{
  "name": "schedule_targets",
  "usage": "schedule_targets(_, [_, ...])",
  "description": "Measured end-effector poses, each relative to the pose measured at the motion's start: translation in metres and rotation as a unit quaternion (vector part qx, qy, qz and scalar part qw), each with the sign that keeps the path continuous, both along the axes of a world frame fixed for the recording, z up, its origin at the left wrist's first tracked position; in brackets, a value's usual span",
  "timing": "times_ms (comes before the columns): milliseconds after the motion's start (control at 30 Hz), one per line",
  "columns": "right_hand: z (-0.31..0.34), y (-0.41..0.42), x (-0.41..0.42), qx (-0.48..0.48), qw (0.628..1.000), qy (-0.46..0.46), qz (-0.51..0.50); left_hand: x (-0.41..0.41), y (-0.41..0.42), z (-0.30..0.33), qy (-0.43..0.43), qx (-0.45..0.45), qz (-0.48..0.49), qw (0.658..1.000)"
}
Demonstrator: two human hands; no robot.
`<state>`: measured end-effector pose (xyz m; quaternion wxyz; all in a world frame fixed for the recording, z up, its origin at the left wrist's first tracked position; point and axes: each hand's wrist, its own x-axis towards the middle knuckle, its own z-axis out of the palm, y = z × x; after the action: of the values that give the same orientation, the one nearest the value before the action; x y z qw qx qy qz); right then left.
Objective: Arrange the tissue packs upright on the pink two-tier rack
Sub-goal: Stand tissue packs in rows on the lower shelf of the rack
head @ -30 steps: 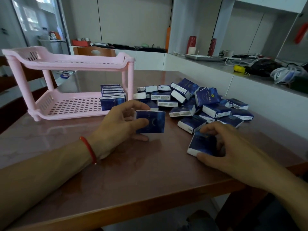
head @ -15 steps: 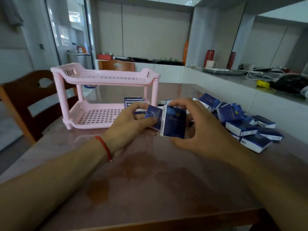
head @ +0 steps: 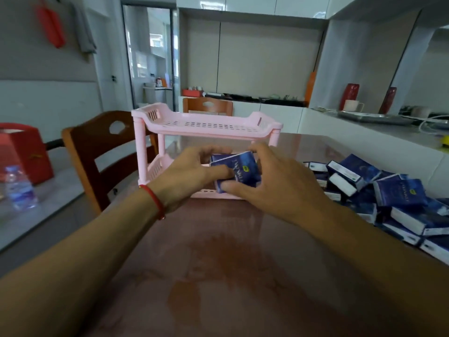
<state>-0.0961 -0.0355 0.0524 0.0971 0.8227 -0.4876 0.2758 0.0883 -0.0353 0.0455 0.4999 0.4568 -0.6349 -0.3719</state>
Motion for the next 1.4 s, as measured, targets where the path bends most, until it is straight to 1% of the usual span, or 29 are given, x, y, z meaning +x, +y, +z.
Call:
schedule_targets(33, [0.000, -0.005, -0.002, -0.024, 0.999, -0.015, 0.029, 0.006, -0.003, 0.001, -0.034, -0.017, 0.021, 0.999])
schedule_targets(100, [-0.001, -0.014, -0.011, -0.121, 0.988, -0.042, 0.083, 0.016, -0.007, 0.003, -0.106, -0.038, 0.068, 0.991])
schedule_targets(167, [-0.005, -0.025, -0.024, -0.217, 0.968, -0.058, 0.113, 0.023, -0.010, 0.005, -0.183, -0.054, 0.122, 0.974])
schedule_targets(200, [-0.009, -0.031, -0.031, -0.245, 0.961, -0.059, 0.114, 0.025, -0.011, 0.005, -0.220, -0.063, 0.146, 0.962])
schedule_targets(233, [-0.014, -0.037, -0.036, -0.257, 0.958, -0.063, 0.107, 0.027, -0.013, 0.006, -0.250, -0.070, 0.163, 0.952])
schedule_targets(300, [-0.027, -0.046, -0.044, -0.250, 0.960, -0.085, 0.093, 0.030, -0.015, 0.007, -0.292, -0.069, 0.187, 0.935])
schedule_targets(433, [-0.052, -0.053, -0.044, -0.188, 0.975, -0.086, 0.084, 0.036, -0.023, 0.000, -0.348, -0.050, 0.223, 0.909])
schedule_targets(567, [-0.061, -0.060, -0.036, -0.088, 0.983, -0.156, 0.042, 0.038, -0.047, -0.011, -0.375, -0.033, 0.223, 0.899])
schedule_targets(667, [-0.065, -0.066, -0.034, -0.047, 0.980, -0.188, 0.040, 0.037, -0.076, -0.012, -0.374, -0.010, 0.196, 0.906])
schedule_targets(767, [-0.067, -0.070, -0.036, -0.040, 0.978, -0.193, 0.060, 0.039, -0.101, -0.009, -0.359, 0.009, 0.174, 0.917])
schedule_targets(867, [-0.069, -0.073, -0.036, -0.036, 0.978, -0.192, 0.071, 0.045, -0.122, -0.014, -0.382, 0.024, 0.155, 0.911])
schedule_targets(967, [-0.071, -0.075, -0.037, -0.030, 0.978, -0.194, 0.076, 0.047, -0.127, -0.019, -0.380, 0.044, 0.142, 0.913])
schedule_targets(1200, [-0.071, -0.077, -0.037, -0.022, 0.977, -0.197, 0.075, 0.042, -0.129, -0.022, -0.381, 0.017, 0.137, 0.914])
schedule_targets(1400, [-0.072, -0.076, -0.037, -0.021, 0.978, -0.191, 0.078, 0.039, -0.131, -0.024, -0.341, 0.034, 0.140, 0.929])
